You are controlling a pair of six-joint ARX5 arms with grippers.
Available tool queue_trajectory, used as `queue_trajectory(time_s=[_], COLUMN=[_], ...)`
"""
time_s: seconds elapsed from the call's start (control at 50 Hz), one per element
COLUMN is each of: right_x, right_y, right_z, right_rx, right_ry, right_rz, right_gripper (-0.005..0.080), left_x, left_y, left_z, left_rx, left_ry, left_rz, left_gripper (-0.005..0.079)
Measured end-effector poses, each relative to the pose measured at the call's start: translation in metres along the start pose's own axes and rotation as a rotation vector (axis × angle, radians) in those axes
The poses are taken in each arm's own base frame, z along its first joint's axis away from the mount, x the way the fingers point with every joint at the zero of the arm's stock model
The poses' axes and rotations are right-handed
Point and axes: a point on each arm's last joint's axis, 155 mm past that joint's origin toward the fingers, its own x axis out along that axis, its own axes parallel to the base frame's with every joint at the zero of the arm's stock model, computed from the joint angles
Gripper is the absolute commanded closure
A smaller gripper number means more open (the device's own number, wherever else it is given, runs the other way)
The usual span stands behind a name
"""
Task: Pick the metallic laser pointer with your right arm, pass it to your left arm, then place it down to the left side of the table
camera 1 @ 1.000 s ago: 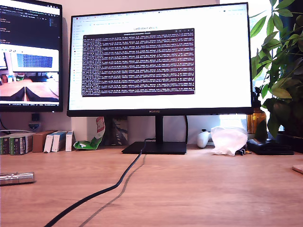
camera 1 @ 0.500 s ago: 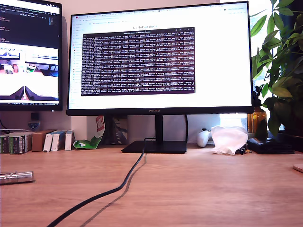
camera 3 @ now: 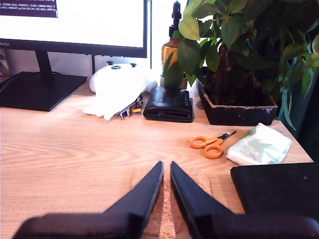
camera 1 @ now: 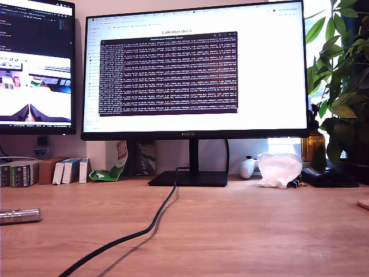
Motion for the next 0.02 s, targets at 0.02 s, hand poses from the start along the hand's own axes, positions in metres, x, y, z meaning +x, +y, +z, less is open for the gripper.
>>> queue_trajectory(time_s=[0.02], right_x=[0.0], right_y=[0.0], right_z=[0.0], right_rx=[0.0], right_ry=[0.0], right_rz=[0.0], right_gripper=[0.0763], left_x=[0.0], left_y=[0.0], left_z=[0.0], left_rx=[0.0], left_ry=[0.0], left_rz=[0.0], left_gripper=[0.0761])
